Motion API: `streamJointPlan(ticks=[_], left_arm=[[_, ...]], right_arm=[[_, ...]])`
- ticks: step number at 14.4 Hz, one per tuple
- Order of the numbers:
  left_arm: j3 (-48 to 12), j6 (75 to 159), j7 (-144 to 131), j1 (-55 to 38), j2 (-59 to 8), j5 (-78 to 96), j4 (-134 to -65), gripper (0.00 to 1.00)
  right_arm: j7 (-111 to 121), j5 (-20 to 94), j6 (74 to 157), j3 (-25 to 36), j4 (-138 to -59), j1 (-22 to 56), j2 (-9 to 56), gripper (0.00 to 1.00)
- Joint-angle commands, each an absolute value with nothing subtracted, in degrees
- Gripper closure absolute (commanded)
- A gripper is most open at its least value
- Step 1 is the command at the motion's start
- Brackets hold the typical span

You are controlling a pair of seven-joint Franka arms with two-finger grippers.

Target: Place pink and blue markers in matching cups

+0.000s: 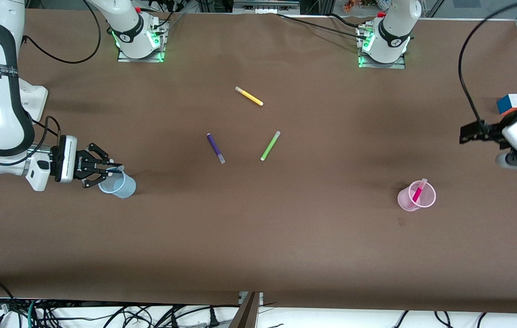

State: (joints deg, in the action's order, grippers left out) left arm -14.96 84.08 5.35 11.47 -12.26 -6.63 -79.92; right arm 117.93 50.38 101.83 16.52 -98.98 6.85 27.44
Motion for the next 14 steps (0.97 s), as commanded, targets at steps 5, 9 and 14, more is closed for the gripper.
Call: streamJointPlan(ticks=[5,9,14], left_arm=[[2.19,103.36,4.57,-2.90,5.08,-3.78,-102.46,0.00],[5.35,97.22,4.83,-5.35,5.71,-0.97,-101.69,0.00],[6.77,96.50,4.57,-6.15,4.57,-0.97,-100.90,0.00]], right_arm=[[121.29,53.35,98.88,15.91,-94.83,5.02,30.93,0.92],[122.08,53.53,98.96,15.91,-94.75,4.22,32.34,0.83],[120.77,53.61,98.96,15.91,-94.40,3.34,32.52,0.00]])
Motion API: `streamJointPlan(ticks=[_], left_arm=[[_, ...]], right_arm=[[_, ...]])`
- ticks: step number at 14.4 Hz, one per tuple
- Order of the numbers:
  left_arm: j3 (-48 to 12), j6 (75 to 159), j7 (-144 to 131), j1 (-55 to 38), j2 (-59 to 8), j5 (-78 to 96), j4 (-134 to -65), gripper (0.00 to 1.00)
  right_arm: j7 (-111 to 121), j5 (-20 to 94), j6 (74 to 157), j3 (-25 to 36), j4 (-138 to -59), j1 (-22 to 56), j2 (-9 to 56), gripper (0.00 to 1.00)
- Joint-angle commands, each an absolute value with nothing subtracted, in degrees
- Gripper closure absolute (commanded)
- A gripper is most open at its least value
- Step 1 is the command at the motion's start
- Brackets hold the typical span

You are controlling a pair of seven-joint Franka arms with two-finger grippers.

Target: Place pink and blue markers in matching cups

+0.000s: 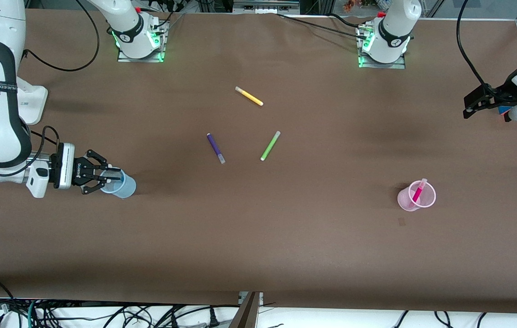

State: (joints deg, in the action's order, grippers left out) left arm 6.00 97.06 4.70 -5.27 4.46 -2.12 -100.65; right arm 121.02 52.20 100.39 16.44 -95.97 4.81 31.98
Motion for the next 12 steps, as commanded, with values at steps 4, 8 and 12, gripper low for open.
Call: streamJointPlan(ticks=[4,8,12], left_arm=[[5.89,96.50,4.48,-5.63,4.22,-1.32,-100.72,0.00],[5.80,95.98,4.48,-5.63,4.04,-1.32,-100.37,0.00],[5.80,95.10,4.48,-5.63,3.52,-1.32,-99.85,0.00]], right_arm=[[106.31,51.08,96.33,16.00,-88.34,3.51,32.34,0.00],[82.60,43.88,96.15,15.91,-83.07,4.13,31.91,0.00],[53.59,38.77,90.98,15.73,-77.54,4.48,31.90,0.00]])
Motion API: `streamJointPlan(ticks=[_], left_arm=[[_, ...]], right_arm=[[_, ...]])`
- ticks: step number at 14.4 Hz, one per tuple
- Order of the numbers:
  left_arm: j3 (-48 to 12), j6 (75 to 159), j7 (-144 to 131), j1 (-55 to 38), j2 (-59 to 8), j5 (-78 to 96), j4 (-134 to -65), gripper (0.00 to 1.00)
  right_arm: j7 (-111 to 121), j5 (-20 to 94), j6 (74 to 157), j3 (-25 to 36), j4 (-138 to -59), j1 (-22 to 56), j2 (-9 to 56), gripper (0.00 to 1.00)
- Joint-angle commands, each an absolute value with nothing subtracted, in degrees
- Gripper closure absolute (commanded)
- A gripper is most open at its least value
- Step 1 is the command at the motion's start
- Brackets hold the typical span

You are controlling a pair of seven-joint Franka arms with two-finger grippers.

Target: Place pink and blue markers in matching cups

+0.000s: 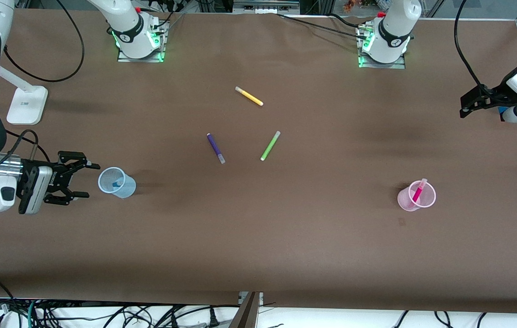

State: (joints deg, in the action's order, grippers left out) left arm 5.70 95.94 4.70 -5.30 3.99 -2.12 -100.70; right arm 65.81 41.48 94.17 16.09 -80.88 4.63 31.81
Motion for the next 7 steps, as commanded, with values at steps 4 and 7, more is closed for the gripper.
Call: streamJointPlan(ticks=[4,7], left_arm=[[5.80,94.05,4.57,-5.63,3.34,-1.41,-99.23,0.00],[5.98,93.60,4.57,-5.63,3.25,-1.58,-98.96,0.00]], right_arm=[[32.22,30.08,83.16,15.73,-71.55,7.46,31.82,0.00],[16.75,23.76,81.74,14.69,-71.80,9.40,29.37,0.00]])
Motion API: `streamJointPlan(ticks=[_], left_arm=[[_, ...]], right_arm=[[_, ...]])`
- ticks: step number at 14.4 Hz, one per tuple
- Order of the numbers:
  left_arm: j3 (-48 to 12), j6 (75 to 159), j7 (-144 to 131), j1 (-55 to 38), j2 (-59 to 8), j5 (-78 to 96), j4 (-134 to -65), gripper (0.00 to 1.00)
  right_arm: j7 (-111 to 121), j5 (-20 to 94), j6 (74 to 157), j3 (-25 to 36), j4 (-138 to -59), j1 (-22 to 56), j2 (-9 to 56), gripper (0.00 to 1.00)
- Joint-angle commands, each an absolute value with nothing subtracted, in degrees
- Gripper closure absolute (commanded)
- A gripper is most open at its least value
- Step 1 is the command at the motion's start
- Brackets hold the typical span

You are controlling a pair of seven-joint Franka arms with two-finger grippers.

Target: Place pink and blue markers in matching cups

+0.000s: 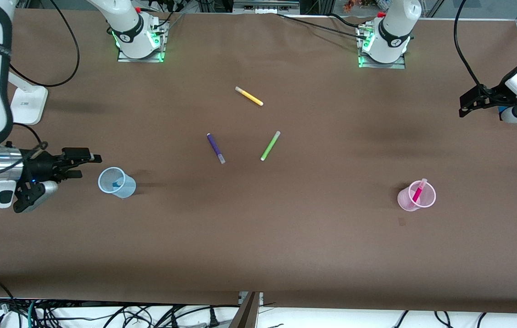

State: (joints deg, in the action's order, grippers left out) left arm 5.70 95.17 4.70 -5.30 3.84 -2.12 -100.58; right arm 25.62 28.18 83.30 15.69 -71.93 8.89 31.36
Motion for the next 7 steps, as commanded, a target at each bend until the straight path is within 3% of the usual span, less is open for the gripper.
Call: streamJointPlan(ticks=[1,4,7], left_arm=[[5.89,93.60,4.48,-5.63,3.16,-1.58,-98.88,0.00],[5.89,93.69,4.48,-5.63,3.08,-1.67,-98.88,0.00],[5.89,93.69,4.48,-5.63,2.99,-1.67,-98.88,0.00]], right_arm=[[12.87,20.16,81.48,12.24,-72.15,9.32,27.96,0.00],[-1.09,6.98,81.65,4.77,-77.93,8.88,20.95,0.00],[-6.94,5.63,82.53,4.13,-85.14,8.35,13.65,0.00]])
